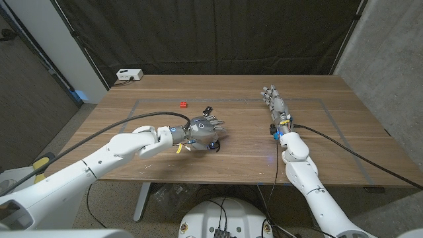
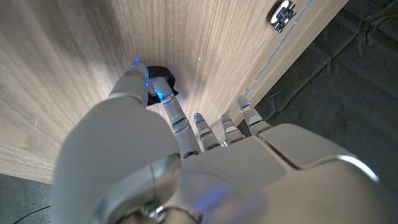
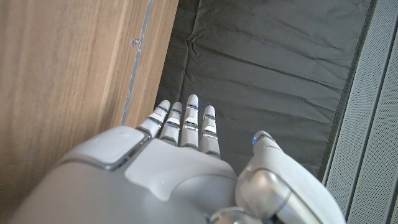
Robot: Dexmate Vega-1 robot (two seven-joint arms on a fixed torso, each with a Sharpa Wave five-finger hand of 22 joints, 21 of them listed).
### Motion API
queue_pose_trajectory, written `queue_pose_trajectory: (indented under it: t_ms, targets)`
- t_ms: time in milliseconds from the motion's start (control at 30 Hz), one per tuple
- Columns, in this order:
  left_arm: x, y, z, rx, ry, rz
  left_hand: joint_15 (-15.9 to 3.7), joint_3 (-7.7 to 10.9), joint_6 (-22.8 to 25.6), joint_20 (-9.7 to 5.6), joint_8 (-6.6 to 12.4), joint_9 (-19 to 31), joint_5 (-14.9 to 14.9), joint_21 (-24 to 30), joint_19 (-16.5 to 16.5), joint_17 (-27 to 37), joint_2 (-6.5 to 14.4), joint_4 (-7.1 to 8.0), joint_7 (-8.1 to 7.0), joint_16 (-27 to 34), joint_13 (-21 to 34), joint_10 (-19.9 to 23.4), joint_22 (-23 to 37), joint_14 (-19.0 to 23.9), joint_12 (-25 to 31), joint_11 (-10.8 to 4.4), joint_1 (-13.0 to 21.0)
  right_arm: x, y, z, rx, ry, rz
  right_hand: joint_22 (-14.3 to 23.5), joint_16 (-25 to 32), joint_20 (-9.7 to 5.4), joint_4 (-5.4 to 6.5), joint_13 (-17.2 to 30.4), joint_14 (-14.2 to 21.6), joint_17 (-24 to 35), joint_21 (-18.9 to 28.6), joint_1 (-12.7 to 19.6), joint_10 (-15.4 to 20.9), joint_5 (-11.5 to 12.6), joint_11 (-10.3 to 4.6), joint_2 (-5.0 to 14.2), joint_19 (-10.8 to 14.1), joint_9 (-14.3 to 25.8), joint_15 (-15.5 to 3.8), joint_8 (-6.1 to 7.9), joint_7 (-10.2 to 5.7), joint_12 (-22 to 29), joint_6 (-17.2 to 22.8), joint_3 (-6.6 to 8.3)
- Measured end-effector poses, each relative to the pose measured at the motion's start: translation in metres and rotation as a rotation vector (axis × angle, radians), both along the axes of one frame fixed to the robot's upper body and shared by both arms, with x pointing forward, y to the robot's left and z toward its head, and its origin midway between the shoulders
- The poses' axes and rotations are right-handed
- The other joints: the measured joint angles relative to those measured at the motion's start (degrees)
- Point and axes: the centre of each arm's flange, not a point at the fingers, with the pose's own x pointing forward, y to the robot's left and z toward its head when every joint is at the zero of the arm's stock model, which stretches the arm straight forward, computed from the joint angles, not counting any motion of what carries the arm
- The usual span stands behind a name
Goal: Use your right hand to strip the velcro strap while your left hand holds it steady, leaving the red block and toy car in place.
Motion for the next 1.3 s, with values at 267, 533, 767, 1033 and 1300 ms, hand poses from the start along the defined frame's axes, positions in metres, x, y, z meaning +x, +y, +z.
queue_pose_trajectory:
  t_ms: [267, 533, 767, 1033, 1300]
  targets:
    - [0.0, -0.003, -0.002, 0.006, -0.011, -0.011, -0.01, 0.0, 7.3, -0.81, -1.33, -6.0, 0.0, 0.0, 1.2, -0.3, 1.4, 0.0, 0.25, 0.0, -0.3, 3.6, 0.0, 1.9, 0.4, -0.46, 1.3, -0.001, -0.001, -0.001, -0.003, 0.001, 0.012, 0.0, 0.0, 0.0, 0.0, 0.0, 0.1, 0.0, 0.0, 0.0, 0.7, 0.0, 0.05, 0.0, 0.0, 0.0, 0.07, 0.0, 0.0, 0.4, 0.0, 0.0]
    - [0.0, -0.003, -0.004, 0.008, -0.014, -0.017, -0.1, 1.31, 12.6, -1.22, -3.58, -11.2, -1.1, 0.0, 2.2, -0.2, 3.3, 0.5, 2.93, 0.4, -0.3, 7.1, 0.0, 4.3, 0.7, -0.49, 2.4, -0.003, -0.002, -0.002, -0.002, 0.001, 0.014, 0.0, 0.0, -0.01, 0.0, 0.0, 0.7, 0.0, 0.0, 0.0, 1.3, 0.0, 0.06, 0.0, 0.0, 0.0, 0.06, 0.0, 0.31, 0.4, 0.3, 0.0]
    - [-0.001, -0.003, -0.008, 0.005, -0.017, -0.017, -0.08, 3.13, 16.0, -1.51, -4.91, -12.6, -2.6, 0.0, 3.1, -0.5, 5.4, 0.24, 6.64, 0.4, -0.5, 8.8, 0.0, 5.0, 0.7, -0.61, 3.7, -0.005, -0.002, -0.003, -0.002, -0.001, 0.013, 0.0, 0.0, -0.01, 0.0, 0.0, 0.7, 0.0, 0.0, 0.0, 1.7, 0.0, 0.28, 0.0, 0.0, 0.0, 0.06, 0.0, 0.31, 0.4, 0.3, 0.0]
    - [-0.002, -0.003, -0.008, -0.016, -0.041, -0.021, -0.09, 5.09, 12.3, -2.17, -5.58, -9.4, -3.6, 0.0, 3.1, 0.1, 9.5, 0.8, 11.25, -0.6, -0.2, 5.6, 0.1, 3.5, -1.2, 0.22, 4.3, -0.005, -0.003, -0.003, -0.002, -0.002, 0.012, 0.0, 0.0, -0.01, -0.18, 0.0, 0.9, 0.0, 0.0, 0.0, 1.8, 0.0, 0.14, 0.0, 0.0, 0.0, -0.16, 0.0, 0.0, 0.4, 0.6, 0.17]
    - [-0.006, -0.001, -0.008, -0.085, -0.094, -0.045, 0.02, 5.62, 4.7, 0.02, -4.01, -4.1, -3.6, -0.4, 0.7, 1.2, 13.4, 2.47, 10.8, -1.0, 0.7, 1.0, 0.4, 1.0, -2.2, 2.47, 2.9, -0.005, -0.003, -0.003, 0.0, -0.006, 0.01, 0.0, 0.0, -0.01, -0.17, 0.0, 0.9, 0.0, 0.0, 0.0, 1.8, 0.0, 0.15, 0.0, 0.0, 0.0, -0.15, 0.0, 0.0, 0.4, 0.6, 0.17]
